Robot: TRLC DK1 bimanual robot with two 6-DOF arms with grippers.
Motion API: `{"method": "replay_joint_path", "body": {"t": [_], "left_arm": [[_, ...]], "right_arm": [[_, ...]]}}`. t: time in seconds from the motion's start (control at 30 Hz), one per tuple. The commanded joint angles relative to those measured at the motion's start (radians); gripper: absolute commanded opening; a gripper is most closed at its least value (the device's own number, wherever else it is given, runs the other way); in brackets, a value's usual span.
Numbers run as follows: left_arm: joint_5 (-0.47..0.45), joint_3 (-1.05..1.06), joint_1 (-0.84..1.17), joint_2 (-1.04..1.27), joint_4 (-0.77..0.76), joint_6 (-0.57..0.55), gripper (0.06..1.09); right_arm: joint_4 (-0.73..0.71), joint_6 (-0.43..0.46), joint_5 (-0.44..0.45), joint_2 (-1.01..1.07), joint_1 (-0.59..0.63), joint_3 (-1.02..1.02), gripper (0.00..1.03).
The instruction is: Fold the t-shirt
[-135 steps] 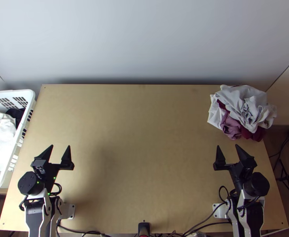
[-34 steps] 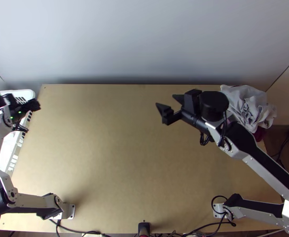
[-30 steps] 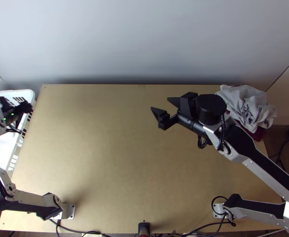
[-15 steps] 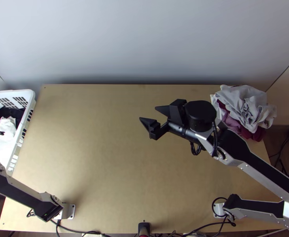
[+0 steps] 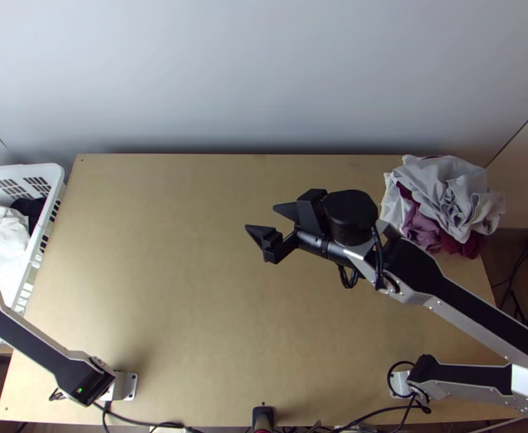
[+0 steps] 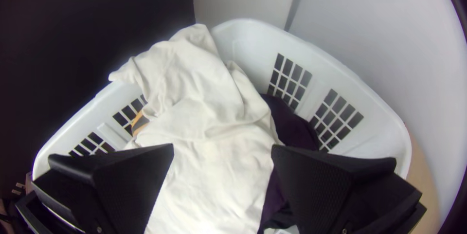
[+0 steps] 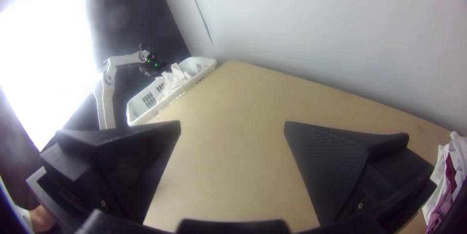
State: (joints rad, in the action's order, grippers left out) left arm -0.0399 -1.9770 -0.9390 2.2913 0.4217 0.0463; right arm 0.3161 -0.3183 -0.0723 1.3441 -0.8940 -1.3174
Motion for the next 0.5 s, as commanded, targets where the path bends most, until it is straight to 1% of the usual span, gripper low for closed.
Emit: {"method": "replay_joint_path", "body": {"t": [0.0, 0.13, 0.23, 0.33, 0.47], "left_arm": [[0.008, -0.232, -0.038, 0.16, 0.019, 0.003, 1.03], [0.008, -0.287, -0.043, 0.214, -0.004, 0.026, 1.03], [0.057, -0.287, -0.041, 0.241, -0.052, 0.043, 1.03], [0.127, -0.289, -0.037, 0.284, -0.095, 0.093, 1.03], [0.189, -0.289, -0.041, 0.352, -0.118, 0.141, 1.03]], "right_arm": [[-0.003, -0.008, -0.003, 0.015, -0.008, 0.007, 0.99], [-0.005, -0.015, -0.003, 0.026, -0.008, 0.007, 0.99], [-0.005, -0.015, -0.003, 0.036, -0.011, 0.009, 0.99], [-0.003, -0.018, -0.003, 0.043, -0.011, 0.01, 0.99], [-0.003, -0.016, -0.003, 0.053, -0.011, 0.018, 0.99]]}}
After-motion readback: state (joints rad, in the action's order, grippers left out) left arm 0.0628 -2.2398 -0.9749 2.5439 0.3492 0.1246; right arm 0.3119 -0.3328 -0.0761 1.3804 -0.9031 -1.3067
